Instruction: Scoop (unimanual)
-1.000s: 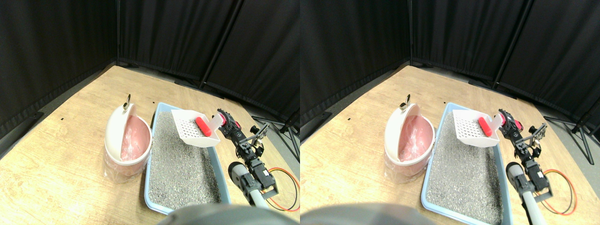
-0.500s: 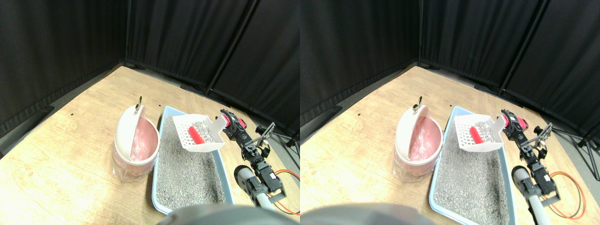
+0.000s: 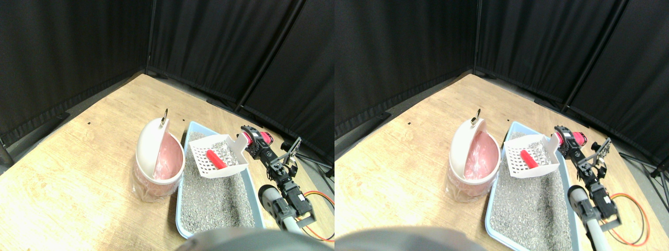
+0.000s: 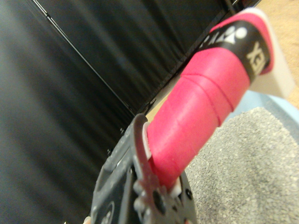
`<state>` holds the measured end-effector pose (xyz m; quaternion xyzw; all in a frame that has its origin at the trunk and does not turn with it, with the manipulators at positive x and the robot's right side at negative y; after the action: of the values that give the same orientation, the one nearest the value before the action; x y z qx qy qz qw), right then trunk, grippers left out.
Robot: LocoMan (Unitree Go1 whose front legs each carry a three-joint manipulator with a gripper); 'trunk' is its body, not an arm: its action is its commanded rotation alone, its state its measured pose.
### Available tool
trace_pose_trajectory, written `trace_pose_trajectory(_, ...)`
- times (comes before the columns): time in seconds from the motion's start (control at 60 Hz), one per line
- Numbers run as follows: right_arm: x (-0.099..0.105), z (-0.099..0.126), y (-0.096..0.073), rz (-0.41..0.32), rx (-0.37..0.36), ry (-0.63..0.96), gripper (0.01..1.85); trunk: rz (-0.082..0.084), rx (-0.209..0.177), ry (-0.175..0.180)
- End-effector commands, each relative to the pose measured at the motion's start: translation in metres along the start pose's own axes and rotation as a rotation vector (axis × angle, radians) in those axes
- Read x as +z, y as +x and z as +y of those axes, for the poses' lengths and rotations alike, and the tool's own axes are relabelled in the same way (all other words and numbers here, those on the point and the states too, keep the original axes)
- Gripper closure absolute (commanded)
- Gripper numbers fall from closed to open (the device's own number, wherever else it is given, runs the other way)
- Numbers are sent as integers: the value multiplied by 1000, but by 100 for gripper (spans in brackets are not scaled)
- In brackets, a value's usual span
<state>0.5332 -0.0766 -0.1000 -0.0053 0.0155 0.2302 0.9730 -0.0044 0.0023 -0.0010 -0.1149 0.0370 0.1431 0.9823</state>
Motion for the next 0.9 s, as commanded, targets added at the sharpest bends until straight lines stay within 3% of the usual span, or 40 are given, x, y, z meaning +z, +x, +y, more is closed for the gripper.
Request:
trace_pose_trajectory(0.017, 9, 7, 4, -40, 18, 12, 181, 19, 32, 2)
trace_pose_trajectory(0.45, 6, 22, 28, -7, 54, -47, 181, 12, 75, -19)
trace_pose_trajectory(0.567, 8, 27, 33, 40, 53, -100, 181, 11, 82, -26)
trace_pose_trajectory(0.617, 9, 28, 34, 36, 102, -149, 181, 11, 83, -27)
trace_pose_trajectory(0.633, 11, 30, 34, 55, 74, -146, 181, 12, 85, -27)
trace_pose_trajectory(0.9, 19, 36, 39, 35, 107, -194, 181, 10, 89, -31)
